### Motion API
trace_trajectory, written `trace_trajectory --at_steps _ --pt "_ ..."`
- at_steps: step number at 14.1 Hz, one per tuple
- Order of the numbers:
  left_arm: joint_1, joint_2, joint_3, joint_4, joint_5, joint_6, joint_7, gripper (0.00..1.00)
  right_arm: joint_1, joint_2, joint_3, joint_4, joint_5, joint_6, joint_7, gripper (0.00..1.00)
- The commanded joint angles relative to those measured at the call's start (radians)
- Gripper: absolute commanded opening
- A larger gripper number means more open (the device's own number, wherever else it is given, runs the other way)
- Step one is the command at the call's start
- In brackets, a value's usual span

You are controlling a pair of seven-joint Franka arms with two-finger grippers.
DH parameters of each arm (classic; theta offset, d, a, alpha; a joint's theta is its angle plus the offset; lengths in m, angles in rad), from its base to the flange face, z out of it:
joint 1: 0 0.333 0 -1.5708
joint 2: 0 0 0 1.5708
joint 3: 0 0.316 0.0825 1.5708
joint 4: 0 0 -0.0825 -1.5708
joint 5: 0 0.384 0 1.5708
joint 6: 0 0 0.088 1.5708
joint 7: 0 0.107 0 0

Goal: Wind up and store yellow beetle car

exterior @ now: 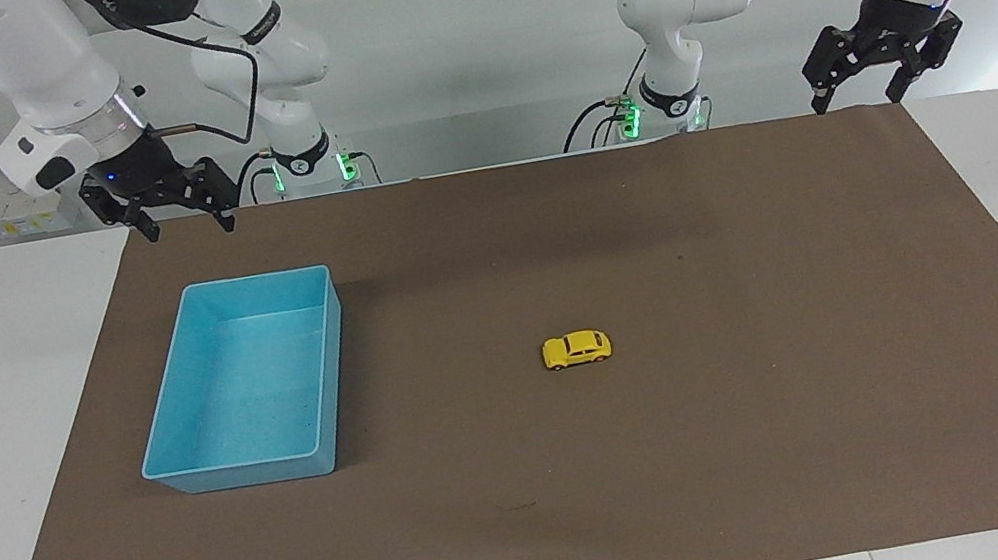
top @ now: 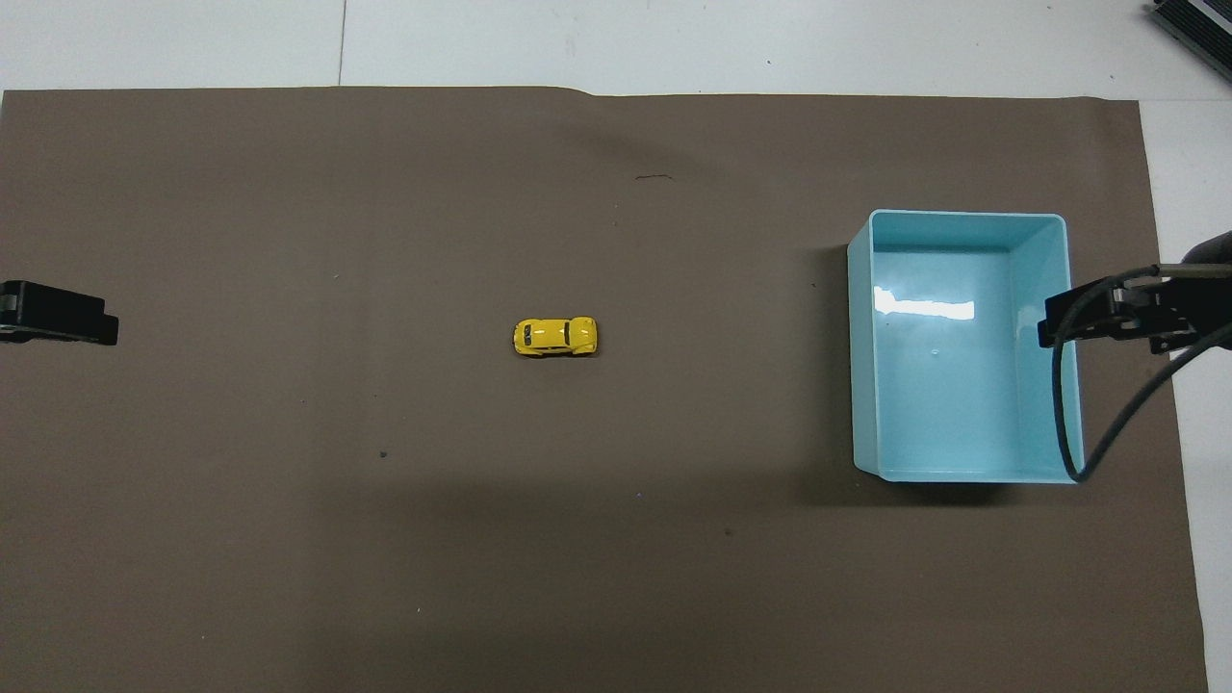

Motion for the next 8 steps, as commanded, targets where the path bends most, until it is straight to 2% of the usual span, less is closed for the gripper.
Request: trace_trajectory --at_steps 1,8 --pt "0.012 -0.018 -0.006 -0.011 -0.004 -0.016 0.016 1.0 -0.009 0.002 0.004 0.004 0.008 0.004 -0.019 1.0" --pt "0.014 -0.018 -0.006 -0.011 -0.004 -0.013 0.008 1.0 -0.009 0.002 0.004 0.004 0.008 0.004 -0.019 1.0"
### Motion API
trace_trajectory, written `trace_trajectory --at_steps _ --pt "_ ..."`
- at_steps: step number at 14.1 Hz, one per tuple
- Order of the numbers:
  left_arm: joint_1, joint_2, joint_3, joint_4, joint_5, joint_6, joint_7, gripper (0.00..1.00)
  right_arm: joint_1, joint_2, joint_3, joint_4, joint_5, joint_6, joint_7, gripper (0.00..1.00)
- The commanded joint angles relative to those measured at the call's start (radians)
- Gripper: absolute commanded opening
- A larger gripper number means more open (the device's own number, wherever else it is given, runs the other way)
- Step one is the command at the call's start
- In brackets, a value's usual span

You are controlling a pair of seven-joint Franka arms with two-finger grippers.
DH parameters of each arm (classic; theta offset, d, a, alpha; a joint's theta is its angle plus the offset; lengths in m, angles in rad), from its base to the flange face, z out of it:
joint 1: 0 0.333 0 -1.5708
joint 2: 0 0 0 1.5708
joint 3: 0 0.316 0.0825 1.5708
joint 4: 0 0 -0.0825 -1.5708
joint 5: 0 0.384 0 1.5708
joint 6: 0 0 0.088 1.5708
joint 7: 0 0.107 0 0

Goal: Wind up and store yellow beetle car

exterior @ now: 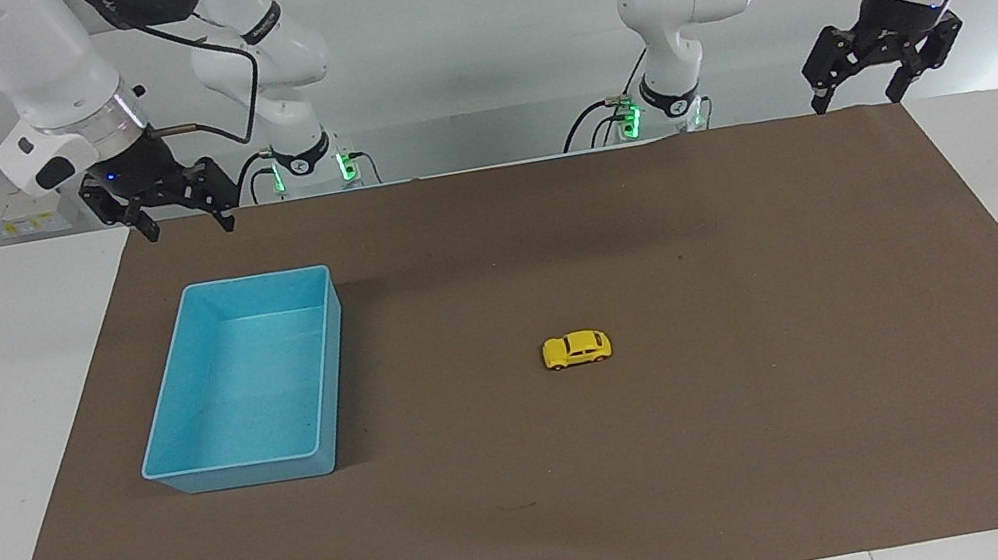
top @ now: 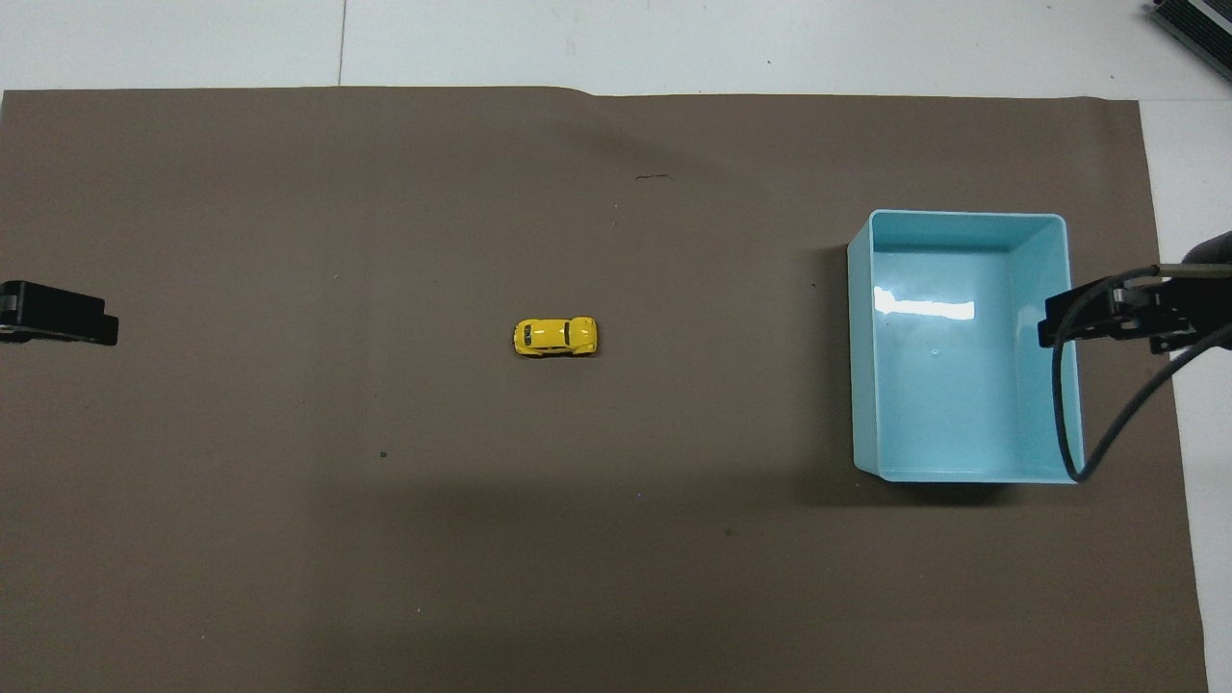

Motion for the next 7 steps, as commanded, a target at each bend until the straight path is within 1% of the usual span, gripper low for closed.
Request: trace_trajectory --at_steps 1,7 --pt "0.014 -0.018 -0.006 -0.011 -0.004 -0.011 0.006 1.0 -0.009 0.002 0.004 0.004 0.008 0.004 -0.019 1.0" --pt "0.014 -0.018 -0.004 -0.011 -0.004 -0.003 0.004 1.0 -0.009 0.002 0.004 0.004 0.008 0.004 -0.019 1.0"
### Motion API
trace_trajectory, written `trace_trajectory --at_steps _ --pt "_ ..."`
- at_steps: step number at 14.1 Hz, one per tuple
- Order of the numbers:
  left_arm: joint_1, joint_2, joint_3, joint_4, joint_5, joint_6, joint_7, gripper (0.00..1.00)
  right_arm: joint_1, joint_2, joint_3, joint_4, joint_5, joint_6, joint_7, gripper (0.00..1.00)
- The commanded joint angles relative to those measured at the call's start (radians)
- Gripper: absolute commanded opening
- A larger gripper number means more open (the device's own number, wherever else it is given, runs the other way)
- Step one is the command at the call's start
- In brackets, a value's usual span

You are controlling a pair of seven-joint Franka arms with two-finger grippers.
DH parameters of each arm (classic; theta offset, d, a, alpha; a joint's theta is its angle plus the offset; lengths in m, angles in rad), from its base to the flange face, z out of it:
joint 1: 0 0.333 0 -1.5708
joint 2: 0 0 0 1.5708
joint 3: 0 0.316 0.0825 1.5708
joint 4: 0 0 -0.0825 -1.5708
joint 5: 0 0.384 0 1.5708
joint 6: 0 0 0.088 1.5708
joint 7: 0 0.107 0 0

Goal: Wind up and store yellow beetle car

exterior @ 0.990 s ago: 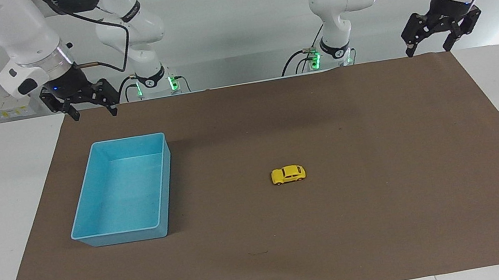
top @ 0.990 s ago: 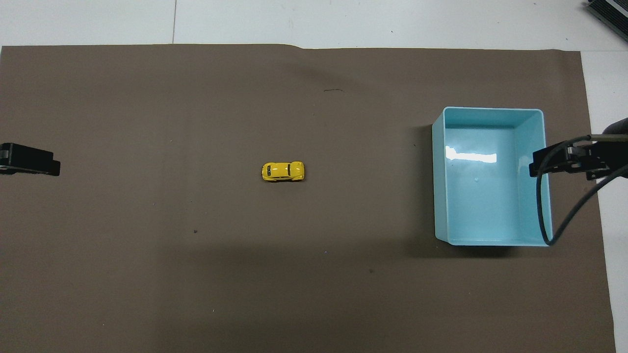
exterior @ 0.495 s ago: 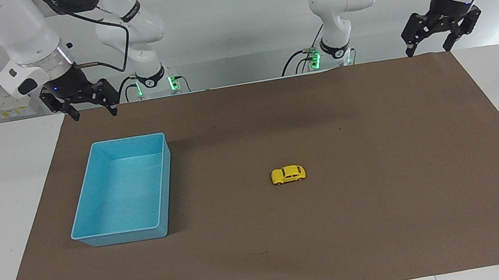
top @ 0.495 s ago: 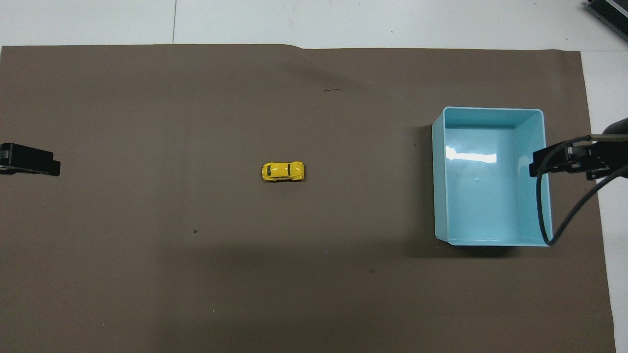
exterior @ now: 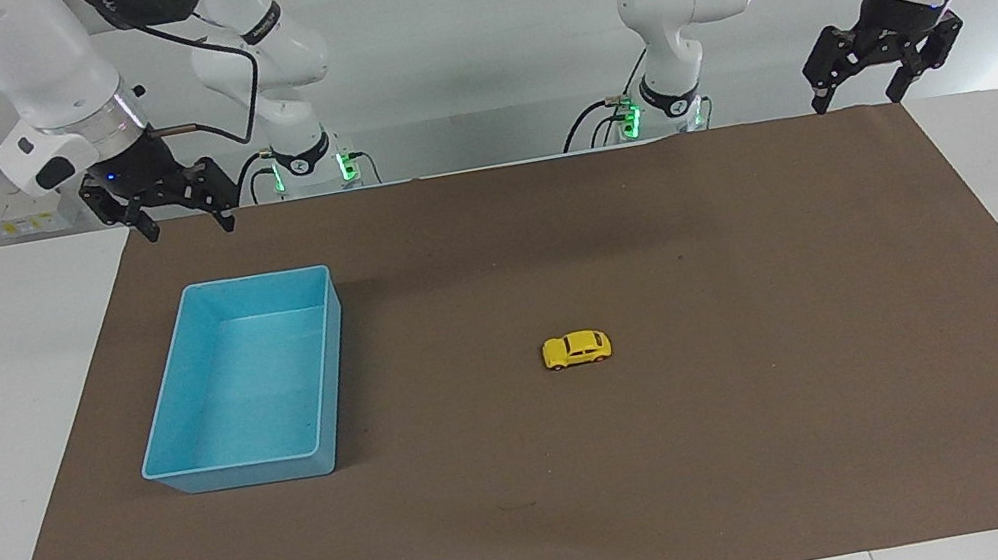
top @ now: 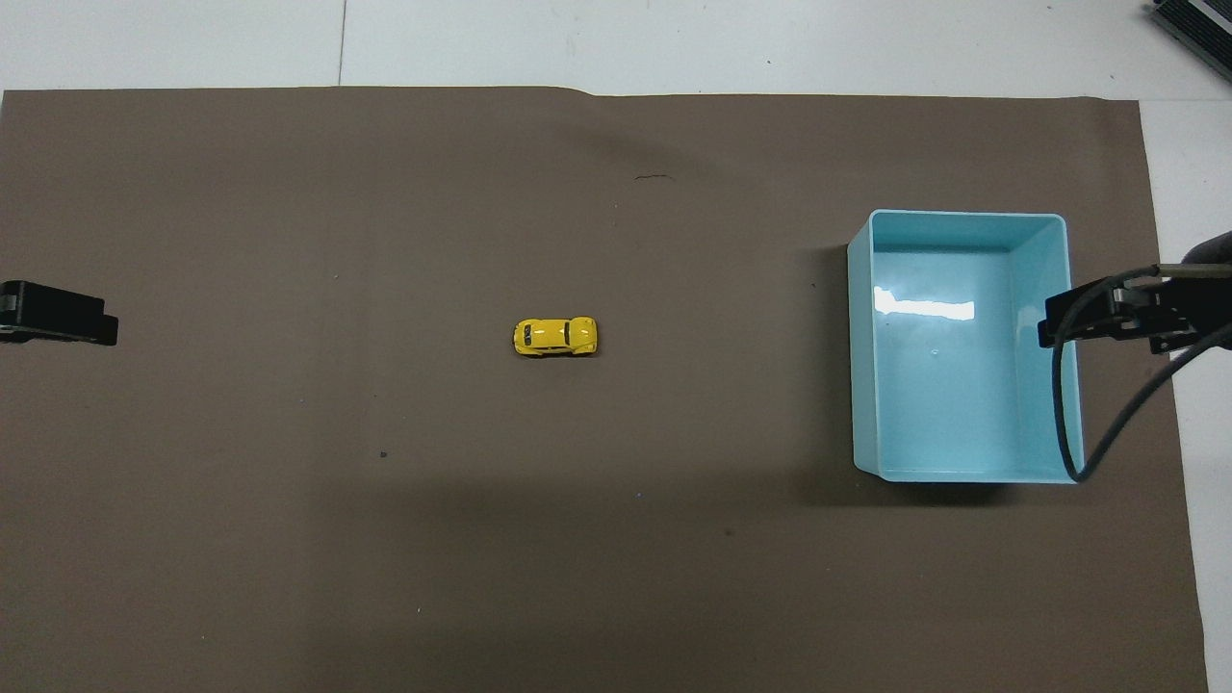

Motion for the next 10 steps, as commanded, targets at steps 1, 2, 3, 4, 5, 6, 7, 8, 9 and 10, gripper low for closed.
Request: trace_trajectory --at_steps 1,2,3,4,5,6,7,8,9,10 --pt "0.014 -0.018 -0.005 -0.013 -0.004 -0.005 0.004 1.0 -0.009 0.002 0.004 0.004 0.008 0.004 -0.019 1.0" --pt "0.014 -0.016 -0.005 -0.013 -0.004 -0.003 0.004 1.0 -0.009 0.002 0.004 0.004 0.008 0.004 -0.019 1.0" --pt "0.014 -0.015 -0.005 -0.013 -0.004 0.0 0.003 1.0 -0.009 0.002 0.004 0.004 0.008 0.004 -0.019 1.0" --pt "0.014 -0.015 -0.005 -0.014 -0.004 0.001 0.001 1.0 -0.009 0.002 0.004 0.004 0.008 0.004 -0.019 1.0" --pt "0.014 -0.015 -0.005 -0.016 -0.004 0.0 0.001 1.0 -0.009 0.002 0.004 0.004 0.008 0.004 -0.019 1.0" --pt "0.014 -0.013 -0.005 -0.017 -0.004 0.0 -0.002 1.0 -0.009 0.002 0.004 0.004 0.008 0.004 -0.019 1.0" --pt "0.014 -0.012 -0.007 -0.023 -0.004 0.001 -0.02 1.0 -0.009 0.002 0.004 0.004 0.008 0.004 -0.019 1.0" --pt "0.012 -0.012 -0.005 -0.029 -0.004 0.006 -0.042 1.0 -0.009 0.002 0.004 0.004 0.008 0.004 -0.019 1.0" --pt "0.012 -0.01 -0.007 -0.03 -0.004 0.011 -0.054 1.0 -0.01 0.002 0.004 0.004 0.008 0.004 -0.019 1.0" --pt "0.012 -0.009 -0.007 -0.03 -0.004 0.012 -0.063 1.0 -0.009 0.002 0.004 0.004 0.008 0.004 -0.019 1.0"
